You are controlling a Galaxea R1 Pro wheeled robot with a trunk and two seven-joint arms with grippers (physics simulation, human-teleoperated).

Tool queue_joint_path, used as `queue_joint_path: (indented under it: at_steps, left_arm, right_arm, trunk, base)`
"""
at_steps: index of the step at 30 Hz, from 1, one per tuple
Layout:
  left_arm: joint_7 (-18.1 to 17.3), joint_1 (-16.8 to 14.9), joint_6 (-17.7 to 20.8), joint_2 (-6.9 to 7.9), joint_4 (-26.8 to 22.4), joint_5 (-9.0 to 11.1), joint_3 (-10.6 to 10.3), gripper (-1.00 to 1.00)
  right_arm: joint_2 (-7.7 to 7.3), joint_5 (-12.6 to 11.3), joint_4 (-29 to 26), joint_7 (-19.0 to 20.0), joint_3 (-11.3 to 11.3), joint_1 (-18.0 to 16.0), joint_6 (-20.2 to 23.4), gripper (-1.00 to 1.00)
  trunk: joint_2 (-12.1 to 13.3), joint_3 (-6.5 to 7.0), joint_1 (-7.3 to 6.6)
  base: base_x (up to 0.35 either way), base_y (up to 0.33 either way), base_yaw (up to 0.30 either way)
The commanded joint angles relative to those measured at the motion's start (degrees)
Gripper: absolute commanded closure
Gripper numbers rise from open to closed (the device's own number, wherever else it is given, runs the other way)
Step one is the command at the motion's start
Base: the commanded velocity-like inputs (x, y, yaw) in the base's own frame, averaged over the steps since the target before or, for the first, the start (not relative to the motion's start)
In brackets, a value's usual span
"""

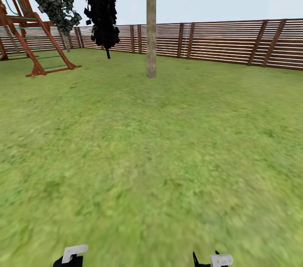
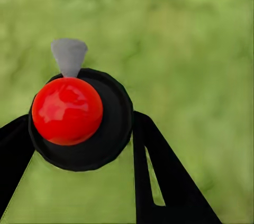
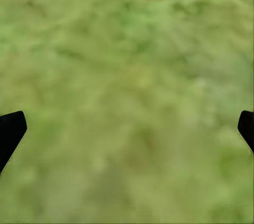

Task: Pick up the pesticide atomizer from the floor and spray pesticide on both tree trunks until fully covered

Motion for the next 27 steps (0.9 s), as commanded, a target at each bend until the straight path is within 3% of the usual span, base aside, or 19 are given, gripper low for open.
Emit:
queue_joint_path:
  at_steps: [1,27]
  left_arm:
    - [-0.03,0.00,0.00,0.00,-0.01,0.00,0.02,1.00]
    - [-0.03,0.00,0.00,0.00,-0.01,0.00,0.03,1.00]
  right_arm:
    - [0.00,0.00,0.00,0.00,0.00,0.00,0.00,-1.00]
    - [0.00,0.00,-0.01,-0.07,0.00,0.00,0.00,-1.00]
  trunk:
    - [0.00,0.00,0.00]
    - [0.00,0.00,0.00]
  base:
    - [0.339,0.000,0.000]
    - [0.339,0.000,0.000]
